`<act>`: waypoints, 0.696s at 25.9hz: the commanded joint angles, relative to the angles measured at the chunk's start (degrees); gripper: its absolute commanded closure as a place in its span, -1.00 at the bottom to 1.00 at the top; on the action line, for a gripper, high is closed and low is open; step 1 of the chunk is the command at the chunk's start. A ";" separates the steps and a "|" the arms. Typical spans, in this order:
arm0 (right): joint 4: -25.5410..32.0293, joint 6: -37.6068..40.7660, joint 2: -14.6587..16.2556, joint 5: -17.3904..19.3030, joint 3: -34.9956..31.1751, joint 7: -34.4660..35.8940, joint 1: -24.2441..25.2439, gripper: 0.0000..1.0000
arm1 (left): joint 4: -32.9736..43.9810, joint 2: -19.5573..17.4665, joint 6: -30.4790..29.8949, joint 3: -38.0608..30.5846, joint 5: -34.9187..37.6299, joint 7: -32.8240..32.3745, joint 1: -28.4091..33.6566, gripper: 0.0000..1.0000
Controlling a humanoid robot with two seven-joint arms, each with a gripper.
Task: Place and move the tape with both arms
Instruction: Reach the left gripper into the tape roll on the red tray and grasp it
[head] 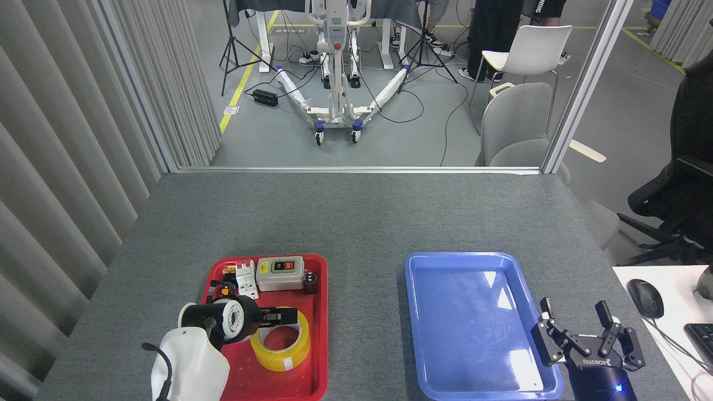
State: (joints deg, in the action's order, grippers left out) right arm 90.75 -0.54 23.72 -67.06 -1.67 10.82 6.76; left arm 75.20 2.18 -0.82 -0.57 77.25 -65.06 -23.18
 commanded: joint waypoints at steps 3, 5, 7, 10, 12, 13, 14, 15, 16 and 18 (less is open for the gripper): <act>0.04 0.01 -0.17 0.00 0.00 -0.01 0.01 -1.00 | -5.50 -0.07 2.49 1.10 2.03 -0.42 -2.31 -1.00; 0.04 0.01 -0.08 0.00 0.00 -0.01 0.01 -1.00 | -5.85 -0.07 2.48 1.18 2.56 -0.42 -2.57 -1.00; 0.04 0.01 -0.08 0.00 0.00 -0.01 0.01 -1.00 | -5.94 -0.15 2.40 1.18 2.65 -0.42 -2.66 -1.00; 0.04 0.01 -0.08 0.00 0.00 -0.01 0.01 -1.00 | -6.12 -0.42 2.13 1.18 3.44 -0.42 -2.49 -1.00; -0.05 0.01 -0.17 0.00 0.00 -0.01 0.01 -1.00 | -6.73 -0.86 1.69 1.18 3.53 -0.42 -2.40 -1.00; 0.04 0.01 -0.17 0.00 0.00 -0.01 -0.08 -1.00 | -7.35 -1.21 1.34 1.27 3.53 -0.42 -2.40 -1.00; 0.04 0.01 -0.17 0.00 0.00 -0.01 0.01 -1.00 | -7.79 -1.56 0.90 1.27 3.53 -0.42 -2.40 -1.00; -0.05 0.01 -0.08 0.00 0.00 -0.01 0.01 -1.00 | -7.87 -2.09 0.29 1.54 3.53 -0.42 -2.40 -1.00; 0.04 0.01 -0.17 0.00 0.00 -0.01 0.10 -1.00 | -7.87 -2.26 0.11 1.80 3.61 -0.42 -2.40 -1.00; 0.04 0.01 -0.17 0.00 0.00 -0.01 0.01 -1.00 | -7.87 -2.53 0.64 1.89 3.61 -0.42 -2.31 -1.00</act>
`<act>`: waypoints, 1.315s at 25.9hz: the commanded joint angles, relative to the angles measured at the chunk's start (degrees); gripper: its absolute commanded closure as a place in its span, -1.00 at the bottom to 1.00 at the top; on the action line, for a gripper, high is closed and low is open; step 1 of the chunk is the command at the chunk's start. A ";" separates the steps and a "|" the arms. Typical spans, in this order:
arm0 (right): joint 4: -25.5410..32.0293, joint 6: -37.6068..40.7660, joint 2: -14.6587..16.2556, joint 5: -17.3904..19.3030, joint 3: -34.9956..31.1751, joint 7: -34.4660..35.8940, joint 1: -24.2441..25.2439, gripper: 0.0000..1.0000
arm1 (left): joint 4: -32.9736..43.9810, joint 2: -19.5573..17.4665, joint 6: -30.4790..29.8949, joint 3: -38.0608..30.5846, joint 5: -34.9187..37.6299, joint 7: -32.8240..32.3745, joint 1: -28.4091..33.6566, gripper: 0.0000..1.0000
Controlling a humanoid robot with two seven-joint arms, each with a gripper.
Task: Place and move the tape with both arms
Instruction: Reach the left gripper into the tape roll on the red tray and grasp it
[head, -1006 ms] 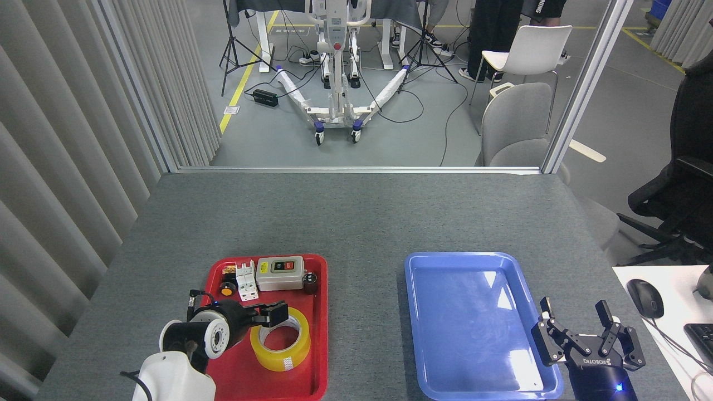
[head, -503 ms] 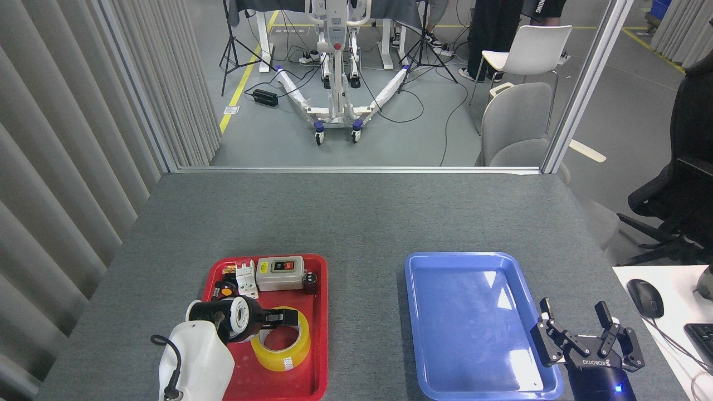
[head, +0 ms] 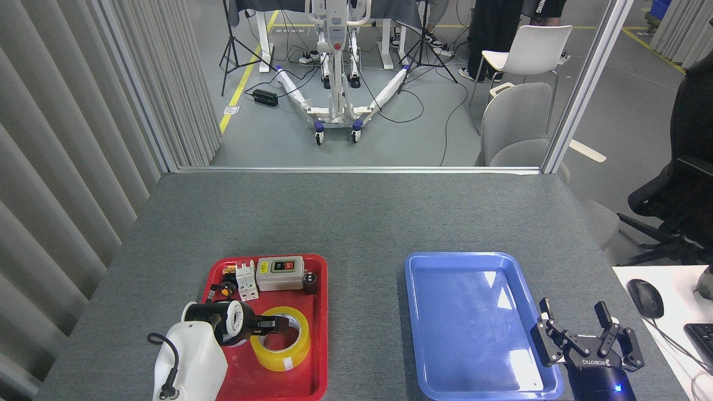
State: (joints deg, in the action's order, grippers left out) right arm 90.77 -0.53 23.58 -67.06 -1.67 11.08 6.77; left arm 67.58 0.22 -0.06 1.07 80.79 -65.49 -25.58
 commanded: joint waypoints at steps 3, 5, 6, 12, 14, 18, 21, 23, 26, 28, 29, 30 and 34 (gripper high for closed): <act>0.02 0.01 -0.12 0.00 0.00 -0.27 0.09 -1.00 | -0.17 -1.28 0.85 0.25 0.07 0.10 0.27 -1.00; 0.02 0.01 -0.12 0.00 0.00 -0.27 0.00 -1.00 | -0.44 -1.37 2.52 0.25 0.07 0.10 0.44 -1.00; 0.02 0.01 -0.12 0.00 0.00 -0.27 0.00 -1.00 | -0.44 -1.37 2.96 0.42 0.16 0.10 0.44 -1.00; 0.02 0.01 -0.29 0.00 0.00 -0.27 0.00 -1.00 | -0.35 -1.72 3.05 1.39 0.51 0.19 0.44 -0.77; 0.02 0.01 -0.64 0.00 0.00 -0.27 0.09 -1.00 | -0.26 -1.72 3.05 1.39 0.60 0.10 0.44 -0.67; 0.02 0.01 -0.73 0.00 0.00 -0.27 -0.26 -1.00 | -0.17 -1.89 2.96 1.48 0.51 0.10 0.44 0.02; 0.02 0.01 -0.82 0.00 0.00 -0.27 -0.26 -1.00 | 0.18 -2.24 2.17 1.74 0.51 -0.60 0.44 0.54; 0.02 0.01 -0.82 0.00 0.00 -0.27 -0.26 -1.00 | 0.44 -2.42 0.85 1.74 0.42 -0.96 0.44 0.77; 0.11 0.01 -0.82 0.09 0.00 -0.27 -0.18 -1.00 | 0.88 -2.51 -1.52 1.48 -0.02 -0.87 0.71 0.90; 0.02 0.09 -1.00 0.09 0.00 -0.27 -0.18 -1.00 | 2.20 -2.51 -1.87 0.78 -0.37 -0.69 1.14 1.00; 0.11 0.01 -1.17 0.09 0.00 -0.27 -0.18 -1.00 | 2.99 -2.16 -1.70 -0.10 -0.63 -0.69 1.41 1.00; 0.11 0.01 -1.35 0.09 0.00 -0.27 -0.18 -1.00 | 3.87 -1.81 -1.61 -0.89 -0.98 -0.60 1.76 1.00; 0.11 0.01 -1.43 0.09 0.00 -0.27 -0.18 -1.00 | 7.12 -1.01 0.59 -1.95 -4.14 -0.16 3.61 1.00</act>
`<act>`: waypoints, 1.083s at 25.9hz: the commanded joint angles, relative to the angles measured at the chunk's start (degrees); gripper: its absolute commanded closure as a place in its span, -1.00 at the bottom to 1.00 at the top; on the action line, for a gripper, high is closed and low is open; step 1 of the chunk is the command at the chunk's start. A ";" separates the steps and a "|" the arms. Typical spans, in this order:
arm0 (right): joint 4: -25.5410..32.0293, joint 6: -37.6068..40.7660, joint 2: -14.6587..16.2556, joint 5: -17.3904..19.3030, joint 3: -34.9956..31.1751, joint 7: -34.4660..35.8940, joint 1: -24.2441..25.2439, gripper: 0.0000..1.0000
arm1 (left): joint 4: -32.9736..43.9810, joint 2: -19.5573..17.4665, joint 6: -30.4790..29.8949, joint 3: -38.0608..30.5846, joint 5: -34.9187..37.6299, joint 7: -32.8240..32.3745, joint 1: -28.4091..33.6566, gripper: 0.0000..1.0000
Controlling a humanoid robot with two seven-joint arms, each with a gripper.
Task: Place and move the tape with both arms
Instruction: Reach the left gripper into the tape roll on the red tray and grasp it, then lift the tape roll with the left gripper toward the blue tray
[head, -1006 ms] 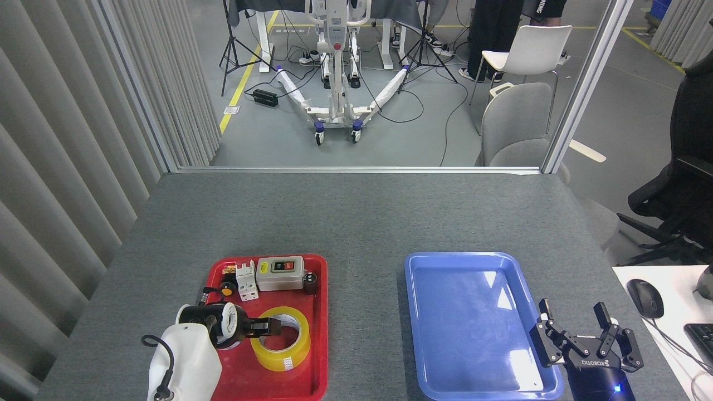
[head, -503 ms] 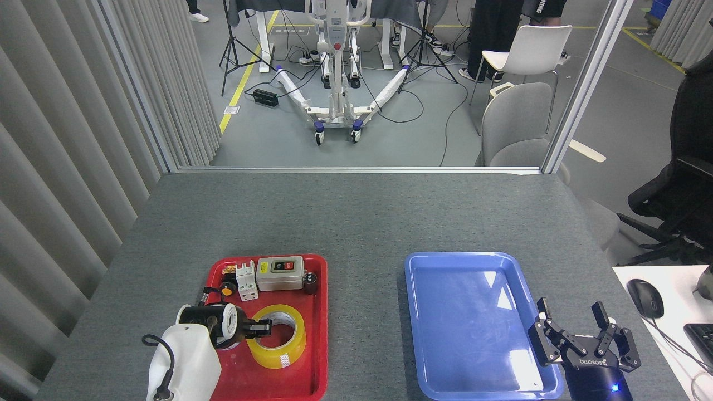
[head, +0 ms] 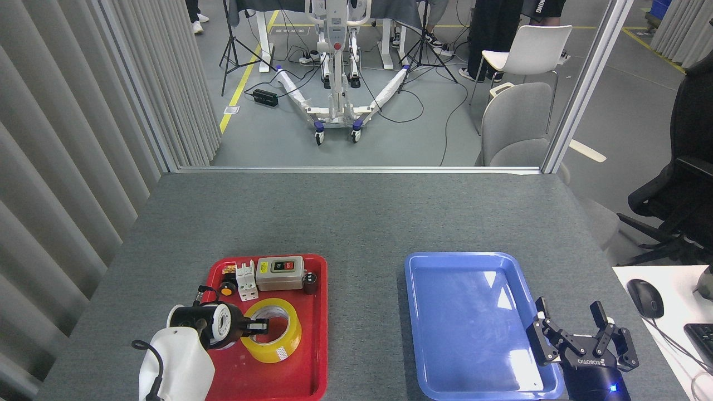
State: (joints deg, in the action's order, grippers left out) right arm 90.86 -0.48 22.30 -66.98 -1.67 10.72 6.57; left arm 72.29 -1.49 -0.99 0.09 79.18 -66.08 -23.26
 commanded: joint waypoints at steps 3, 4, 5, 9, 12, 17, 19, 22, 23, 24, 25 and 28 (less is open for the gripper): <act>0.02 0.04 -0.15 0.00 0.00 0.09 0.02 -1.00 | 6.72 1.67 6.00 -3.26 -18.19 1.74 3.31 1.00; 0.02 0.04 -0.15 0.00 -0.09 0.09 0.02 -1.00 | 8.22 1.67 7.40 -3.43 -24.87 1.74 4.36 1.00; 0.02 0.04 -0.15 0.00 -0.09 0.09 -0.06 -1.00 | 10.77 1.76 8.72 -3.35 -30.84 1.65 5.33 1.00; 0.02 -0.04 -0.15 0.00 -0.09 0.09 0.02 -1.00 | 18.85 1.76 9.43 -3.17 -57.82 0.42 9.98 1.00; 0.02 -0.04 -0.15 0.00 -0.09 0.09 0.02 -1.00 | 19.20 1.67 8.37 -2.82 -70.65 0.34 11.30 1.00; 0.19 0.04 0.02 0.00 0.00 0.17 0.02 -1.00 | 16.74 4.75 5.30 1.66 -72.24 0.86 12.27 1.00; 0.90 0.31 0.11 0.44 0.00 0.35 0.29 -1.00 | 16.66 6.59 5.21 2.54 -72.33 0.86 12.53 1.00; 1.86 3.21 0.55 2.73 0.18 0.53 0.64 -1.00 | 16.66 8.44 4.94 3.07 -72.15 1.04 12.80 1.00; 1.34 5.05 0.73 3.96 0.18 0.18 0.38 -1.00 | 16.39 8.61 4.94 3.69 -71.80 1.48 12.80 1.00; 0.81 7.07 0.38 5.10 0.00 -0.35 -0.24 -1.00 | 16.04 8.61 4.86 4.30 -71.80 1.65 12.80 1.00; 0.02 9.36 0.20 5.98 -0.09 -1.32 -0.77 -1.00 | 15.78 8.53 4.77 4.74 -71.71 1.57 12.88 1.00; -0.86 19.02 0.73 10.46 0.09 -8.70 -3.67 -1.00 | 15.60 8.53 4.42 4.74 -71.80 1.48 13.15 1.00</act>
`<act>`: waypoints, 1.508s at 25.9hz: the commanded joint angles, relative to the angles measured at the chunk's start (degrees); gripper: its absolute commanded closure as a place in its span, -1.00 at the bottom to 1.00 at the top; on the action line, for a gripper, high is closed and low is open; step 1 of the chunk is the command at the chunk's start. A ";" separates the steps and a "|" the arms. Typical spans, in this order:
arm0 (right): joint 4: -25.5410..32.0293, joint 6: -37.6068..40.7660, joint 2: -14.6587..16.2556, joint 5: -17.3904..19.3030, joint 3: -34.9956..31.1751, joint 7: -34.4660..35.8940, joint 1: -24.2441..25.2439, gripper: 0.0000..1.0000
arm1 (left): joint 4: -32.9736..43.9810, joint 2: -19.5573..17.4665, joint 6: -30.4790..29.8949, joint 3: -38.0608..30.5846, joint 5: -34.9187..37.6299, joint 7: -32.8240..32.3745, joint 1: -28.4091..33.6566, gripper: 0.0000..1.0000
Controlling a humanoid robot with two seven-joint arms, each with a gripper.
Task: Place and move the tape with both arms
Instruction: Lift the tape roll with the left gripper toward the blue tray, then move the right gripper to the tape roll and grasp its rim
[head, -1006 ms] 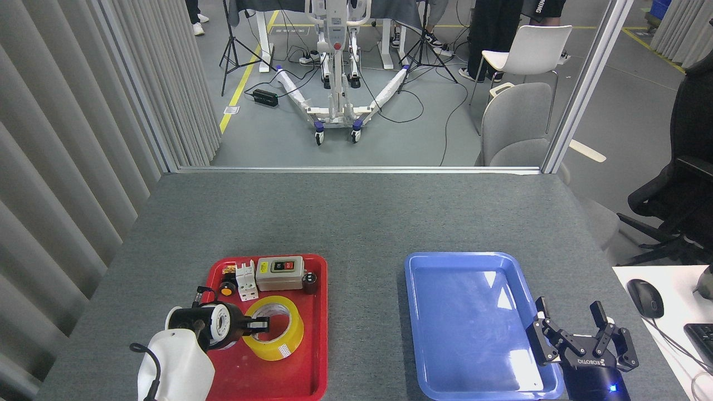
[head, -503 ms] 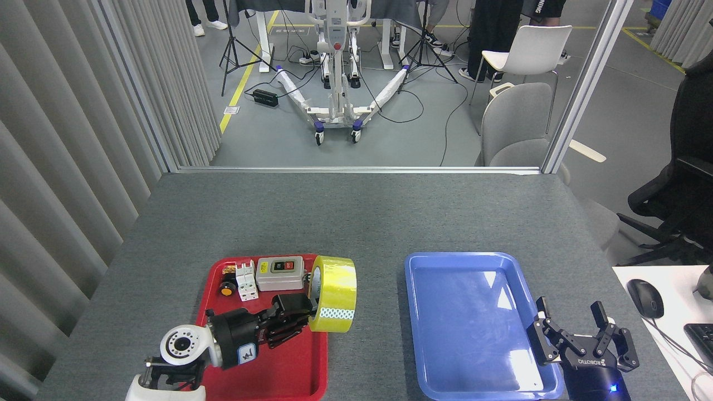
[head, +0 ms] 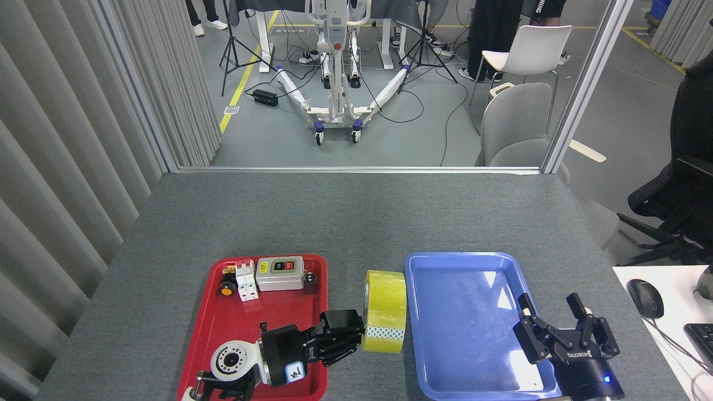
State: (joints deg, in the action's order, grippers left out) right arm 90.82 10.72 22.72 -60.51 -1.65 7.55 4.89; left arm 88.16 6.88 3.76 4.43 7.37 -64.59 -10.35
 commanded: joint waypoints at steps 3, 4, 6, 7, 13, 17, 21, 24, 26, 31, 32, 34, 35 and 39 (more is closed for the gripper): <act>-0.82 17.84 -0.05 12.08 0.07 -12.03 -2.51 -1.00 | -0.27 0.15 -0.60 0.40 0.02 0.00 0.33 1.00; -0.82 20.74 0.04 13.66 0.07 -13.71 -2.69 -1.00 | -0.27 0.24 -0.68 0.40 0.10 0.00 0.33 1.00; -0.73 27.07 0.74 15.51 0.94 -14.94 -2.51 -1.00 | -0.27 0.15 -0.68 0.40 0.10 0.00 0.42 1.00; -0.64 29.79 1.88 16.21 1.74 -14.94 -2.43 -1.00 | -0.27 0.15 -0.68 0.40 0.10 -0.09 0.68 1.00; -2.05 34.28 11.99 23.86 11.49 -14.67 -6.55 -1.00 | -0.18 0.15 -1.56 0.31 0.37 -0.09 0.68 1.00; -6.35 34.28 11.38 24.82 16.94 -14.94 -12.79 -1.00 | -0.27 -0.03 -1.65 0.22 0.46 -0.27 1.12 1.00; -9.87 34.28 10.67 24.82 20.54 -15.11 -17.10 -0.99 | -0.10 -0.29 -1.65 0.05 0.46 -0.88 1.21 1.00; -10.93 34.28 9.27 24.38 24.15 -15.38 -19.83 -0.97 | 0.08 -0.38 -1.74 -0.13 0.19 -1.94 1.65 1.00; -11.72 34.28 8.12 24.21 25.73 -15.46 -21.23 -0.93 | 0.08 -0.38 -2.18 -0.30 -0.07 -3.26 1.82 1.00; -11.98 34.28 7.51 22.80 28.28 -15.55 -22.38 -0.90 | 0.17 -0.29 -4.38 -1.09 -0.34 -5.98 2.26 1.00; -11.98 34.28 7.42 22.71 28.28 -15.55 -22.38 -0.90 | 0.17 -0.29 -4.46 -1.09 -0.34 -5.98 2.26 1.00; -12.33 34.28 7.25 22.54 28.54 -15.55 -22.64 -0.87 | -0.01 -0.29 -4.46 -1.09 -0.34 -6.07 2.35 1.00; -12.33 34.28 7.16 22.54 29.16 -15.55 -22.73 -0.84 | -0.01 -0.29 -4.46 -1.09 -0.34 -6.16 2.35 1.00; -12.24 34.28 7.07 22.01 32.32 -15.55 -24.31 -0.74 | -0.01 -0.38 -4.55 -1.18 -0.34 -6.16 2.26 1.00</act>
State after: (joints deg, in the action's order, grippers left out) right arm 78.59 45.02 29.90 -38.21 28.74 -7.99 -18.53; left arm 88.18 6.53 -0.71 3.29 7.03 -70.68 -8.03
